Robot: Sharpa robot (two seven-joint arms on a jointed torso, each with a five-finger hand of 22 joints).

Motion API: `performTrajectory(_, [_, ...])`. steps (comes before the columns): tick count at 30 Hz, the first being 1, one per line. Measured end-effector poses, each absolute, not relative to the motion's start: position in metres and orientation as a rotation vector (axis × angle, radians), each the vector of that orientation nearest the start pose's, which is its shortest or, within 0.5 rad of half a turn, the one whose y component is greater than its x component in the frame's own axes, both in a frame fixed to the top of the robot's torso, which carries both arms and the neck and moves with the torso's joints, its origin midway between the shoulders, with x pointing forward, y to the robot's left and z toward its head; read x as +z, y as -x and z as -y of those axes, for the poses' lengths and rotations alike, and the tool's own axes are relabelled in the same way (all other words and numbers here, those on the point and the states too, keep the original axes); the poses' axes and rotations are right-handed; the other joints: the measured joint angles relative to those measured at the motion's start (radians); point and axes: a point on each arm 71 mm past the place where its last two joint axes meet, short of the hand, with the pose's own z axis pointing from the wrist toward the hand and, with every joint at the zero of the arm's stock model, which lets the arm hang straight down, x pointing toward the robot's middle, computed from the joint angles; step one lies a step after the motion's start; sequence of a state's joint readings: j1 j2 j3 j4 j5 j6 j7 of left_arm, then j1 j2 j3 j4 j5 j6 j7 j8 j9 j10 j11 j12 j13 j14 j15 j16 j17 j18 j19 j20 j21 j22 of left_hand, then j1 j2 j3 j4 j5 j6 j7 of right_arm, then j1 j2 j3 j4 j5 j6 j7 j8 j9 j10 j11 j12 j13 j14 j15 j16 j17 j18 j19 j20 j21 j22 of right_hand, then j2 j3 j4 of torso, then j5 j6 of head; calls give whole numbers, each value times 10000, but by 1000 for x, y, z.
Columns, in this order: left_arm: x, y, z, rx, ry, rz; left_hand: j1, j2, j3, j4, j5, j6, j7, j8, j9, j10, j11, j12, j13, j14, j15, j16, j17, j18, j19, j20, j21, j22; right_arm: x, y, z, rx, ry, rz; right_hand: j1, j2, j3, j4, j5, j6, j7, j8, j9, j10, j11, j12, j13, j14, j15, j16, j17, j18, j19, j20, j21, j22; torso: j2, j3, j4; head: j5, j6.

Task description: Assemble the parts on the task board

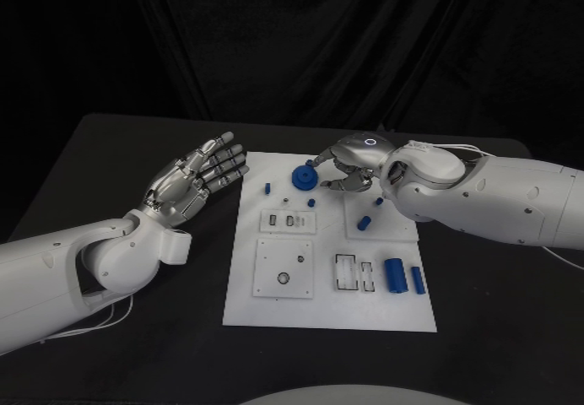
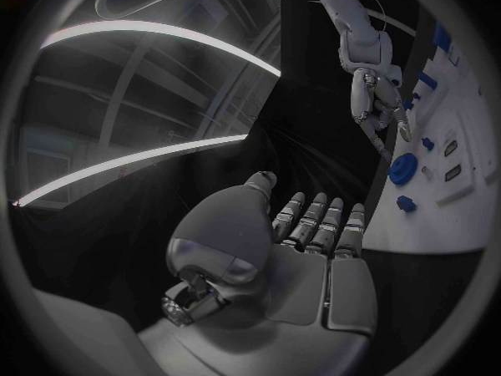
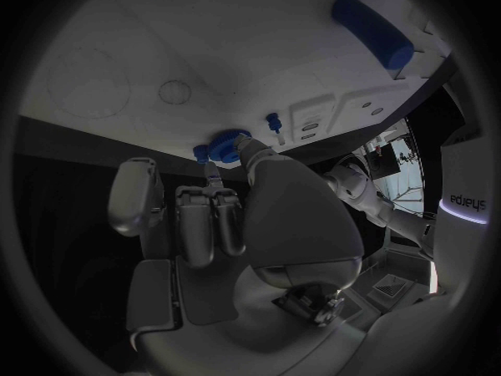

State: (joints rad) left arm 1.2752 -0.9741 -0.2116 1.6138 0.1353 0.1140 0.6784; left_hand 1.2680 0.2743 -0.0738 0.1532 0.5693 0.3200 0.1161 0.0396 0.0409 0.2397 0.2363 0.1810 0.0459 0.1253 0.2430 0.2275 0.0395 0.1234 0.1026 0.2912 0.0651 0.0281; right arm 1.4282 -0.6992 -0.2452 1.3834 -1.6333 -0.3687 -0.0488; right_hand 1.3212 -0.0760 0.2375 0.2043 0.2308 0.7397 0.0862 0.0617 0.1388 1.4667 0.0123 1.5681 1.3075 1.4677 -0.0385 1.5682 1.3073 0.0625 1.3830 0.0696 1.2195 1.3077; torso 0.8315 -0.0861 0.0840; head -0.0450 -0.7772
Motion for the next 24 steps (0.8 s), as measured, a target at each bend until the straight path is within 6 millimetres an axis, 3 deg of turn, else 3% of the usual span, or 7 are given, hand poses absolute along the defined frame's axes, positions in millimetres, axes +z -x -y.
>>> performTrajectory(10, [-177,-452,-235,-20378,10653,-13197,-53,53,28,-29,0,-36,36,0,0,-37,36,0,0,0,-1,0,0,0,0,0,0,0,-147,-521,160,5156,5325,-14979,0,0,-41,41,-91,59,13,0,1,-1,1,0,-1,0,0,0,0,0,0,0,0,-1,0,-1,-3,-17,-23])
performTrajectory(24, [-177,-453,-235,-20371,10651,-13195,-52,53,28,-28,0,-36,36,0,0,-36,36,0,0,0,0,0,-1,0,0,0,0,0,-149,-521,162,5081,5360,-15174,0,-1,-124,124,-147,1808,276,449,142,-4,75,0,-1,-5,5,0,0,0,53,54,0,-2,-1,2,-5,7,-49])
